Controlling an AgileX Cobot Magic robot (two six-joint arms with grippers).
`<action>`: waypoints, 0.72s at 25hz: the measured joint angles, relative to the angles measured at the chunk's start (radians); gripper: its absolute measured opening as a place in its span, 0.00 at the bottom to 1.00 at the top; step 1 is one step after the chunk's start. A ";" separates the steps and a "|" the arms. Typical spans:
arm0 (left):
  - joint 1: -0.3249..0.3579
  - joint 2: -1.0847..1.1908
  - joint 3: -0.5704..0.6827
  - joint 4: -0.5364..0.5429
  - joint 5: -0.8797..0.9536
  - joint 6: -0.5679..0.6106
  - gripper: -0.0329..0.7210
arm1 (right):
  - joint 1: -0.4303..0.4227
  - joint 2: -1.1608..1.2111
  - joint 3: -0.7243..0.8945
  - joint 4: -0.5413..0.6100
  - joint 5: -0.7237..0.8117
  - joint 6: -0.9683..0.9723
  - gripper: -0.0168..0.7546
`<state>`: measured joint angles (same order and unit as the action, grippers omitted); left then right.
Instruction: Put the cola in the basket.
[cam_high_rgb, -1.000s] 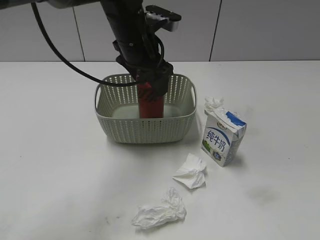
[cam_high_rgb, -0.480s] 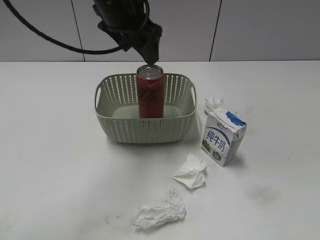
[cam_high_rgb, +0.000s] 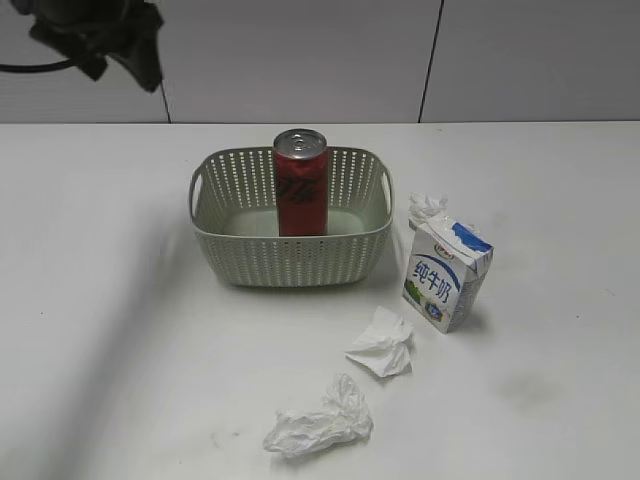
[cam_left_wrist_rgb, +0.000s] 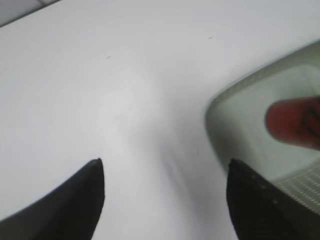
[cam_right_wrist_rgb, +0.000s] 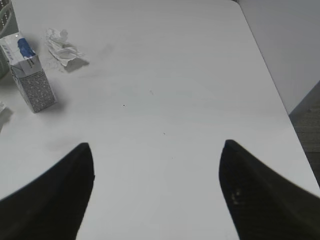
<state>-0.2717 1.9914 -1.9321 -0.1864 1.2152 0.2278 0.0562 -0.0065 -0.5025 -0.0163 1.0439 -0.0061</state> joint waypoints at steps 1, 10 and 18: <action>0.032 -0.006 0.027 0.000 0.000 -0.001 0.81 | 0.000 0.000 0.000 0.000 0.000 0.000 0.79; 0.245 -0.151 0.380 0.006 0.001 -0.007 0.81 | 0.000 0.000 0.000 0.000 0.000 0.000 0.79; 0.274 -0.354 0.687 0.002 -0.003 -0.007 0.81 | 0.000 0.000 0.000 0.000 0.000 0.000 0.79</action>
<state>0.0024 1.6376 -1.2448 -0.1841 1.2122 0.2205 0.0562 -0.0065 -0.5025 -0.0163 1.0439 -0.0061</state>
